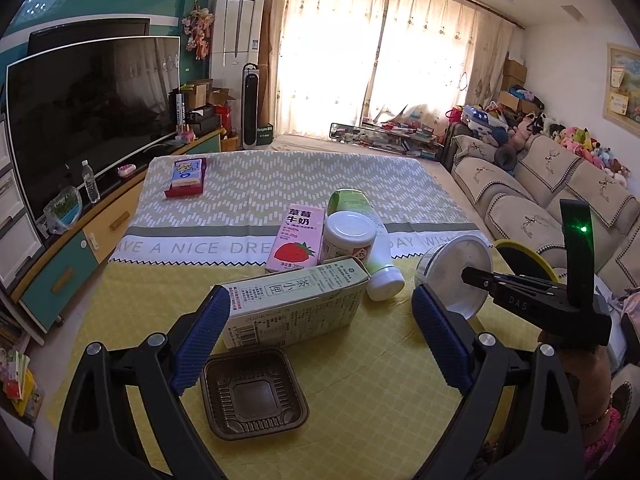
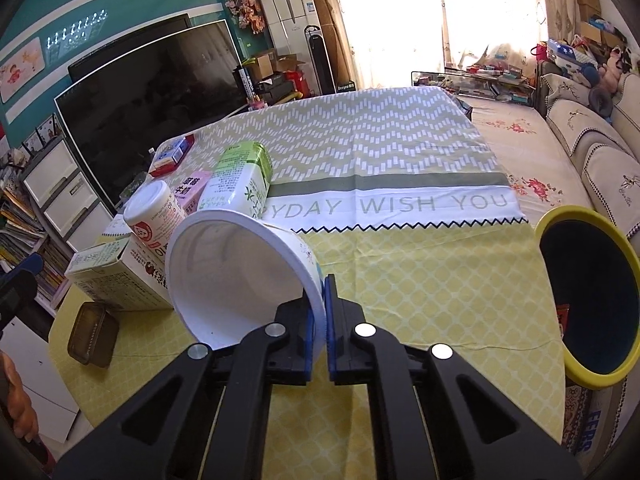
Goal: Collect trash
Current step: 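Carry the white lid over the yellow bin and open the right gripper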
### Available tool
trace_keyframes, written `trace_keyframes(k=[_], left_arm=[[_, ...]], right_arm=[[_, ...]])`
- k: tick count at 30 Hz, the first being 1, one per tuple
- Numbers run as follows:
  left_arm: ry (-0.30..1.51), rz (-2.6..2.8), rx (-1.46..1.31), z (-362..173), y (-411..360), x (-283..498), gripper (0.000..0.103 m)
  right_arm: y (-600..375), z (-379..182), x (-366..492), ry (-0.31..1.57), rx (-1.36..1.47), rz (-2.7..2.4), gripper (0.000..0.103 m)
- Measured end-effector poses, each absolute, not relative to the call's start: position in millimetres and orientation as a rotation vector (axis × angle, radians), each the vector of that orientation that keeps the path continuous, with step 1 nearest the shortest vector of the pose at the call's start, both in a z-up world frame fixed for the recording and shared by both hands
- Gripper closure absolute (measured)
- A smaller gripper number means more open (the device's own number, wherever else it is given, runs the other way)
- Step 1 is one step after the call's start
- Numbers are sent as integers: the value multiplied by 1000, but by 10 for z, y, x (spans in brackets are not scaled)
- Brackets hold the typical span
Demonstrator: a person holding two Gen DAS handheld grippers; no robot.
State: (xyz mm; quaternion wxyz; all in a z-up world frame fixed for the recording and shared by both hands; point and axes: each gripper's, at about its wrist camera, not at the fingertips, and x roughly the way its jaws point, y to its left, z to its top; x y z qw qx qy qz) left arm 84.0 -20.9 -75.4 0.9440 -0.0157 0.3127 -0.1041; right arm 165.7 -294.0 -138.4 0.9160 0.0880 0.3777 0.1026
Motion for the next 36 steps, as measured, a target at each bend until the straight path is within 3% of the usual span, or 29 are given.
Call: trace_keyframes(k=[17, 36], left_arm=[[656, -221, 1, -823, -317, 875, 12], [686, -231, 62, -881, -566, 922, 12]], right_arm=[[-3932, -1186, 1369, 672, 326, 17, 98], [-5200, -1658, 1396, 697, 434, -343, 98]])
